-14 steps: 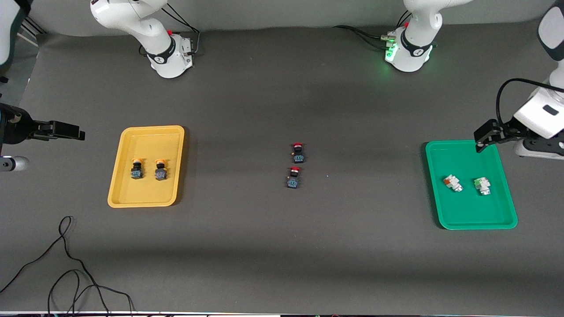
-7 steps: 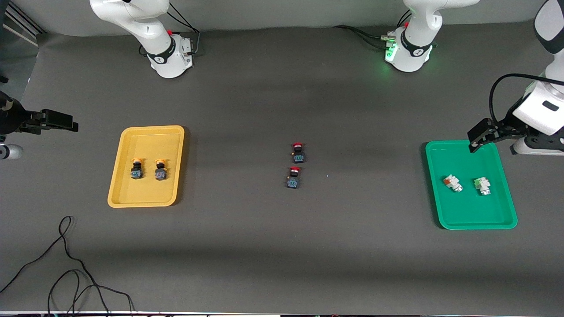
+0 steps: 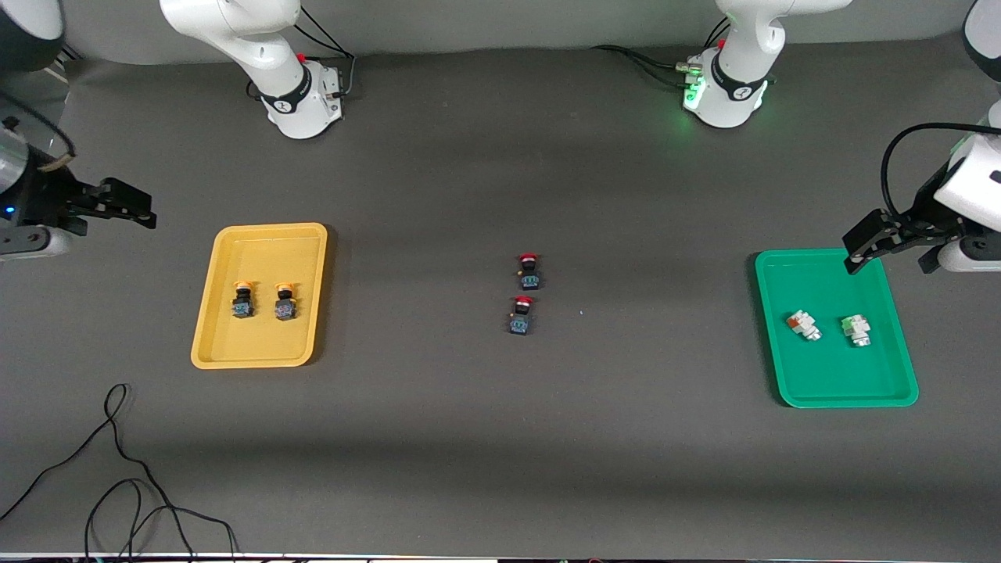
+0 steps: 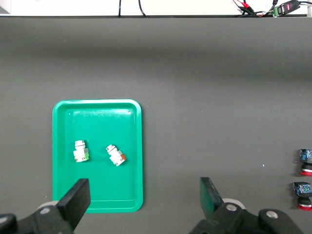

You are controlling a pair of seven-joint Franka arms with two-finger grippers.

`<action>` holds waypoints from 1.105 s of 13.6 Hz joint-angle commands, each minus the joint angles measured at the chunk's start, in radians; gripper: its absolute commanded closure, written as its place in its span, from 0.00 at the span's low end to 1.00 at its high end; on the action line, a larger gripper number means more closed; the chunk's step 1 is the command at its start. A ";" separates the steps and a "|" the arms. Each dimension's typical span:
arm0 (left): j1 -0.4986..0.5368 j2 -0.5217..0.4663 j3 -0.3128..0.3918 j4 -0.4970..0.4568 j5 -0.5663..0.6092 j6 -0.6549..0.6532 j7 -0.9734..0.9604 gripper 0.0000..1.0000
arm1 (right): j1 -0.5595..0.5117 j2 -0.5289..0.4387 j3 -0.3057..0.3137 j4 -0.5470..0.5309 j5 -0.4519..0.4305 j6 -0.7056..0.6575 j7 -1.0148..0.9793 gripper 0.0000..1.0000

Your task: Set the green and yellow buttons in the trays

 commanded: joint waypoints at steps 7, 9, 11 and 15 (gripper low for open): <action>-0.003 -0.009 0.003 0.033 -0.004 -0.224 -0.001 0.00 | 0.074 -0.041 -0.088 -0.062 -0.019 0.063 0.021 0.00; -0.002 -0.009 0.003 0.036 -0.004 -0.263 -0.001 0.00 | 0.074 -0.042 -0.088 -0.062 -0.019 0.061 0.021 0.00; -0.003 -0.009 0.003 0.036 -0.004 -0.266 -0.001 0.00 | 0.076 -0.039 -0.090 -0.062 -0.019 0.061 0.021 0.00; -0.003 -0.009 0.000 0.036 -0.004 -0.274 -0.001 0.00 | 0.079 -0.030 -0.090 -0.061 -0.017 0.061 0.021 0.00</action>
